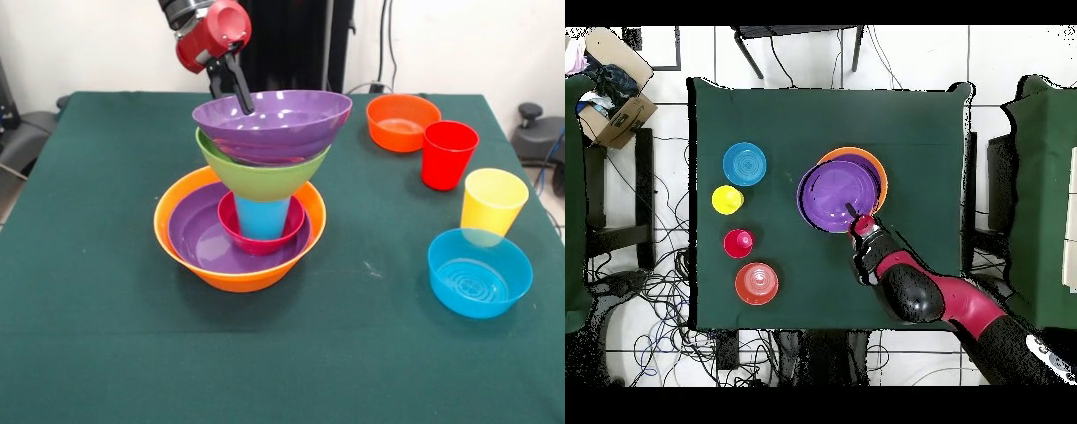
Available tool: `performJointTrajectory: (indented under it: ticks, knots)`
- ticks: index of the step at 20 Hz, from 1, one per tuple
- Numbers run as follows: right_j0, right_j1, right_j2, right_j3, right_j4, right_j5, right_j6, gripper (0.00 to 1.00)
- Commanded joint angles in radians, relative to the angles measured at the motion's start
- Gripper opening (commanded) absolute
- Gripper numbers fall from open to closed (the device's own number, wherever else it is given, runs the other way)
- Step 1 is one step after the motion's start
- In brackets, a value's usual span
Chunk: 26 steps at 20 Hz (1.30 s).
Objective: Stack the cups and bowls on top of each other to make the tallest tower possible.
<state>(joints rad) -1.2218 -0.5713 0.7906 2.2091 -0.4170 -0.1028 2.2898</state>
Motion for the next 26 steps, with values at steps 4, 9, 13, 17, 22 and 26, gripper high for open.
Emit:
performJointTrajectory:
  ticks: [4,9,13,17,22,26]
  knots:
    - [0.042,0.034,-0.020,-0.050,-0.073,0.044,0.002,1.00]
    - [0.036,0.033,-0.014,-0.049,-0.064,0.059,0.004,1.00]
    - [0.041,0.026,-0.023,-0.047,-0.060,0.058,0.007,1.00]
    - [0.046,0.017,-0.034,-0.046,-0.058,0.066,0.006,1.00]
    - [0.046,-0.007,-0.045,-0.050,-0.029,0.127,-0.001,1.00]
    - [0.044,-0.035,-0.028,-0.045,-0.011,0.147,0.001,1.00]
